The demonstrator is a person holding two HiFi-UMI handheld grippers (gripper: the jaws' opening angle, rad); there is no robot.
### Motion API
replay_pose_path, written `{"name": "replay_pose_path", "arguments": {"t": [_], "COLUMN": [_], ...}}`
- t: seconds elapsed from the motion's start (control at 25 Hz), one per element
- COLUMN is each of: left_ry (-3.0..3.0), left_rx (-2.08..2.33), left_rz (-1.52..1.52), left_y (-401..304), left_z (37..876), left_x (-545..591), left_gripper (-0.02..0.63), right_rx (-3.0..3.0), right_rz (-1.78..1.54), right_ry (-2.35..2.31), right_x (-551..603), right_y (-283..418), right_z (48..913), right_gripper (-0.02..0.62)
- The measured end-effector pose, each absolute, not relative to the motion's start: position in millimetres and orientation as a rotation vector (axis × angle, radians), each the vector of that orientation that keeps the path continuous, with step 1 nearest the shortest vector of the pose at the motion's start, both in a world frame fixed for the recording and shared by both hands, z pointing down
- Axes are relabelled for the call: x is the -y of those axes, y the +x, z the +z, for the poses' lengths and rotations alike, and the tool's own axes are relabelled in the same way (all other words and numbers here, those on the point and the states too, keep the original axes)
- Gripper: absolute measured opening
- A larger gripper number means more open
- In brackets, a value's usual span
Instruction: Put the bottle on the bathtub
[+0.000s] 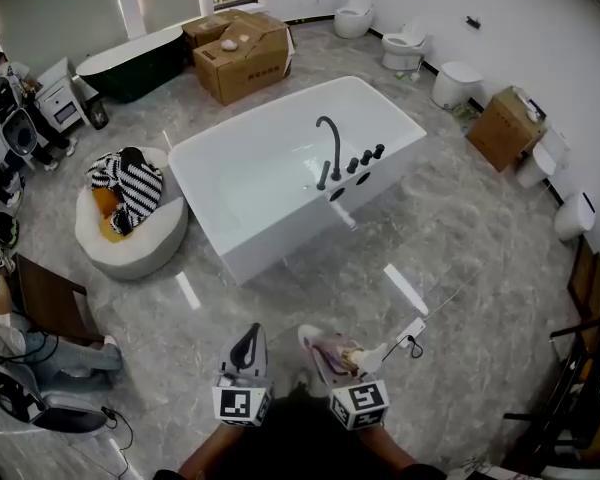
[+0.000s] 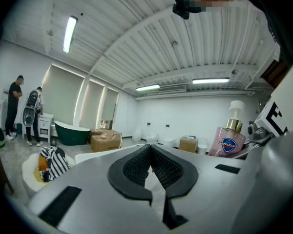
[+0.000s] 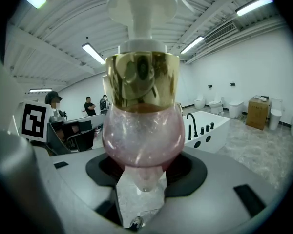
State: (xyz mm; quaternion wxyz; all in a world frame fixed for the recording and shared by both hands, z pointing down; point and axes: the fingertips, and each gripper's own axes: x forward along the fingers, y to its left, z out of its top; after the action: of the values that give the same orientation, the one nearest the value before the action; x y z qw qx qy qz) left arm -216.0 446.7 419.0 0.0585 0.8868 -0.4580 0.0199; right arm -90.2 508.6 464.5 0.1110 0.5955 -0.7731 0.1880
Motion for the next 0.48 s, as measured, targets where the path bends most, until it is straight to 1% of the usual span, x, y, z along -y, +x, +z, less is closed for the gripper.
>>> {"name": "replay_pose_path", "arguments": {"t": [0.48], "left_ry": [2.701], "left_rx": [1.458], "left_rz": [0.027], "left_y": [-166], "left_z": [414], "left_x": [-445], "left_gripper": [0.014], "right_rx": [2.302], "right_rz": [0.538], "right_ry": [1.727], "right_x": [-514], "right_y": [-33], "right_z": [470], "right_gripper": [0.224]}}
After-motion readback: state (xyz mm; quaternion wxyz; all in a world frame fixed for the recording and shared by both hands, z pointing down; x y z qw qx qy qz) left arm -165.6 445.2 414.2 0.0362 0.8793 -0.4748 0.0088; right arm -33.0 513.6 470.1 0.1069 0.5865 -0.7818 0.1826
